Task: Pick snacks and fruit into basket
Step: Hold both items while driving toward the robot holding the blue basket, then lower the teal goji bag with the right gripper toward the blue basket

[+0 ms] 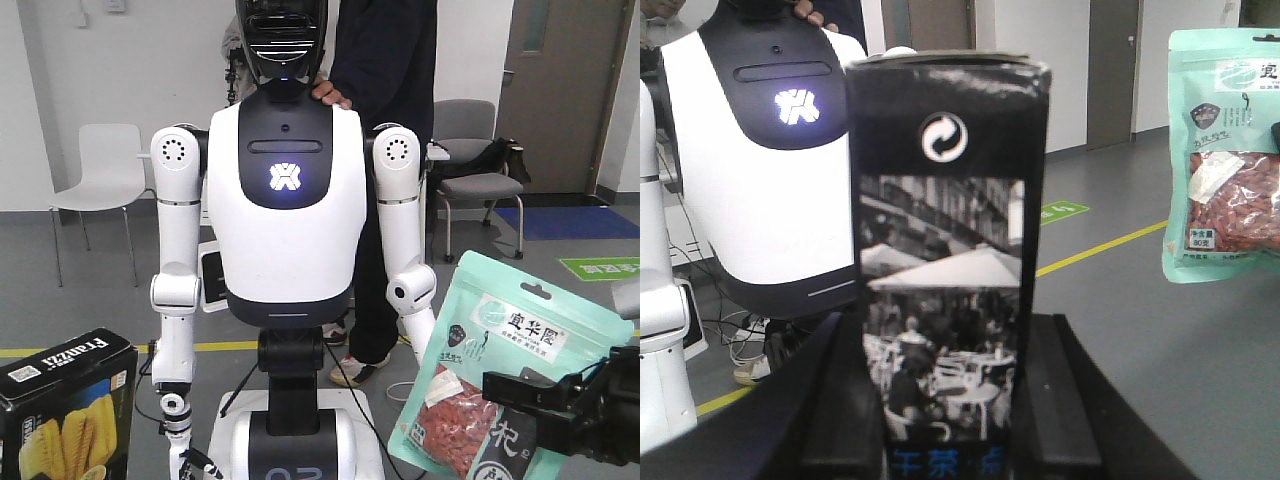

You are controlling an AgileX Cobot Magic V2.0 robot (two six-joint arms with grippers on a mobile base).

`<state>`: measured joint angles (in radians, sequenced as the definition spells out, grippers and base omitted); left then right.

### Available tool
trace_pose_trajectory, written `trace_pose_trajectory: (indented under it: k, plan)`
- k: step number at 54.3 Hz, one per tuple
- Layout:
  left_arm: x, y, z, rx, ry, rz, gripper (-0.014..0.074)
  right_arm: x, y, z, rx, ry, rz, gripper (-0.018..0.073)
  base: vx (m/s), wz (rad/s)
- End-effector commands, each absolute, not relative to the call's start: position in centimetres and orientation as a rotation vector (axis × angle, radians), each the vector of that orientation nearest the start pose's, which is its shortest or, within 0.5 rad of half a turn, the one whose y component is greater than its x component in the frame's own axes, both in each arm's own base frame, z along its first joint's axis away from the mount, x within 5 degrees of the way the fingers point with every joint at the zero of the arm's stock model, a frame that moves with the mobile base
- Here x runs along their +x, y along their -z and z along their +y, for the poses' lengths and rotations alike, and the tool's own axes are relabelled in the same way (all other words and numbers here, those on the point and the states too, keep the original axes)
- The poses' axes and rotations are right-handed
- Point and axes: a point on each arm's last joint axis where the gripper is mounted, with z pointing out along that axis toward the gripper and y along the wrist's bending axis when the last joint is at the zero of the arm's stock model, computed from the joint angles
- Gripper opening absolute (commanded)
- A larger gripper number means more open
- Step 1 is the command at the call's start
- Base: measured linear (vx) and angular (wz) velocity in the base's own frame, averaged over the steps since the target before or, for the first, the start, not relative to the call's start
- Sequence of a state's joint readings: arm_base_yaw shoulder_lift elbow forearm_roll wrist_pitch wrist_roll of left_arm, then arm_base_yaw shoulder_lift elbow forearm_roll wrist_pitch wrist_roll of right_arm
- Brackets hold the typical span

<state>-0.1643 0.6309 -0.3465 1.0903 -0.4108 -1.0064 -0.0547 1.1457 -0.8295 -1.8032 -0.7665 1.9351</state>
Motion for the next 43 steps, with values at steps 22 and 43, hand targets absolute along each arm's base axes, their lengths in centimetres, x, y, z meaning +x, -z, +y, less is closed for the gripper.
trace_pose_trajectory:
  k: [22,43]
  plan:
    - [12.2,-30.6,-5.6,0.435,0.437,1.458,0.0003,23.2,-35.1,4.6,-0.24,-0.777,1.85,-0.0011,0.0,0.0]
    - [12.2,-30.6,-5.6,0.435,0.437,1.458,0.0003,24.2,-34.0,4.6,-0.223,-0.79,1.893,-0.0011,0.0,0.0]
